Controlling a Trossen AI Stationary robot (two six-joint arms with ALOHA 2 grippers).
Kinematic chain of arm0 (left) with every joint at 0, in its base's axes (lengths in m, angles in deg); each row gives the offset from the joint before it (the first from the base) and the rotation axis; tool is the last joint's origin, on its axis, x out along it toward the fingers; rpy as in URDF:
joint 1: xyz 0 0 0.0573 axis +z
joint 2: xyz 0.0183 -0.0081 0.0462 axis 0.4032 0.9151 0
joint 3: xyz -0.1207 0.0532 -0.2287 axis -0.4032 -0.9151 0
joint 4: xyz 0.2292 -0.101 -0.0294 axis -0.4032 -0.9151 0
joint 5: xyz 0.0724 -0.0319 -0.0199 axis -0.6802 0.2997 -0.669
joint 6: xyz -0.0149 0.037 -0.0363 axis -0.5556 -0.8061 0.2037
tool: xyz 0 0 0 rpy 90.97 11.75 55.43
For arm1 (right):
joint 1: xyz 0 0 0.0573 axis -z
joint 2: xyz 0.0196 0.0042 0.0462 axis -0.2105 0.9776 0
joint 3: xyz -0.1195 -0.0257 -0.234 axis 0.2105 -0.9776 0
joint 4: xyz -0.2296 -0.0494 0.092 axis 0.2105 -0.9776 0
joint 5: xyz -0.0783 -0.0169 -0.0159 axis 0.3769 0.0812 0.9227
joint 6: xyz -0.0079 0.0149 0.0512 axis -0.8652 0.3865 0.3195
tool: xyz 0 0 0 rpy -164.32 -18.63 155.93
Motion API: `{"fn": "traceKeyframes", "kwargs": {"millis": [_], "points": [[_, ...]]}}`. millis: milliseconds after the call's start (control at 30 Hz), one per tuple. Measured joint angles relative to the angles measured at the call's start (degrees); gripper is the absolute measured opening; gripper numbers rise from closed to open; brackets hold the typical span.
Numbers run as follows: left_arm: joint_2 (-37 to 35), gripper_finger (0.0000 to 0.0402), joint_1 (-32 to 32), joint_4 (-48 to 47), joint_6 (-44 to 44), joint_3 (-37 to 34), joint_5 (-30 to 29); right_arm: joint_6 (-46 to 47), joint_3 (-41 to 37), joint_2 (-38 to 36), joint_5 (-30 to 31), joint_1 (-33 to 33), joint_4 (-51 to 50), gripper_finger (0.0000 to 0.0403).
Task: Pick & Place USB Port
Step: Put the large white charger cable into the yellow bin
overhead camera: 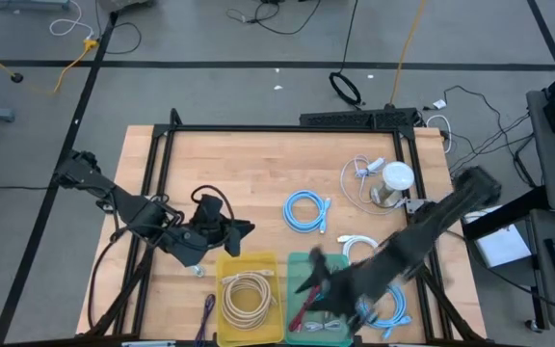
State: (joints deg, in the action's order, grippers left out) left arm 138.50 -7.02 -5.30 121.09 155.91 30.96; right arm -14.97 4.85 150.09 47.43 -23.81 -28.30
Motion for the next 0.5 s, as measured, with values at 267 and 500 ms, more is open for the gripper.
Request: {"fn": "traceKeyframes", "kwargs": {"millis": [267, 500], "points": [[0.48, 0.0115, 2.95, -0.46, -2.36, 0.0, 0.47, 31.82, -5.75, -21.65, -2.42, 7.44, 17.79, 0.0169], [0.45, 0.0115, 7.79, -0.44, -8.75, 0.0, 9.42, 33.38, -27.49, -35.36, -25.76, 7.69, 53.01, 0.0168]]}}
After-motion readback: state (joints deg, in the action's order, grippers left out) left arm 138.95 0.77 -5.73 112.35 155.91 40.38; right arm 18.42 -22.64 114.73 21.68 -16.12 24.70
